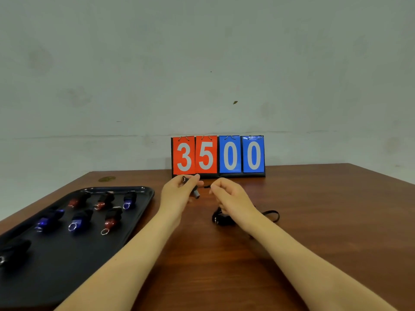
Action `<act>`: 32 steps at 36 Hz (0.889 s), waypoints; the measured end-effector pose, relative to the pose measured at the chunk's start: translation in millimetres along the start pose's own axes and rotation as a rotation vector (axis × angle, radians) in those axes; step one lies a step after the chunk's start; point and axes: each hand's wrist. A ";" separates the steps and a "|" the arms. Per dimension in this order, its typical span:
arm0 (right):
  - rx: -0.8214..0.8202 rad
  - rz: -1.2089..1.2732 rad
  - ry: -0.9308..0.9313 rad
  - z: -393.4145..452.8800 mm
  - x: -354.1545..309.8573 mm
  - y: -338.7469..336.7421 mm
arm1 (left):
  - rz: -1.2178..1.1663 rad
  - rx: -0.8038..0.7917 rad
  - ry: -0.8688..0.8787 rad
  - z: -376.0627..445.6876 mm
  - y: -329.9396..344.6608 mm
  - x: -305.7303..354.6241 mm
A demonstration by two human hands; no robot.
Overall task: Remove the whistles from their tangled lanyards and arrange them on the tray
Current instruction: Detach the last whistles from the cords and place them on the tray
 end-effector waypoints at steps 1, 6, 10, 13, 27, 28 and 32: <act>0.017 0.003 -0.004 0.9 0.5 -1.4 | -0.021 -0.023 -0.013 0.6 0.3 0.0; 0.153 0.025 0.018 6.8 6.6 -11.2 | -0.230 -0.202 -0.155 -1.7 6.5 1.5; 0.239 -0.040 0.045 9.9 12.3 -19.9 | -0.420 -0.304 -0.286 -7.3 11.3 8.2; 0.281 -0.041 0.061 12.3 15.3 -23.9 | -0.514 -0.335 -0.316 -9.4 12.5 11.6; 0.183 -0.317 -0.044 11.8 21.9 -20.1 | -0.714 -0.241 -0.178 -5.1 8.4 10.9; 0.146 -0.355 -0.061 10.2 22.1 -17.6 | -0.717 -0.236 -0.171 -4.9 8.0 10.3; 0.032 -0.395 -0.125 4.7 17.4 -7.9 | -0.494 -0.168 -0.108 -4.3 6.9 4.3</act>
Point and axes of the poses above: each hand's wrist, its own z-axis towards the middle knuckle, its own y-axis out of the palm, x = y × z, and after that the axes turned 4 degrees about z, right-handed
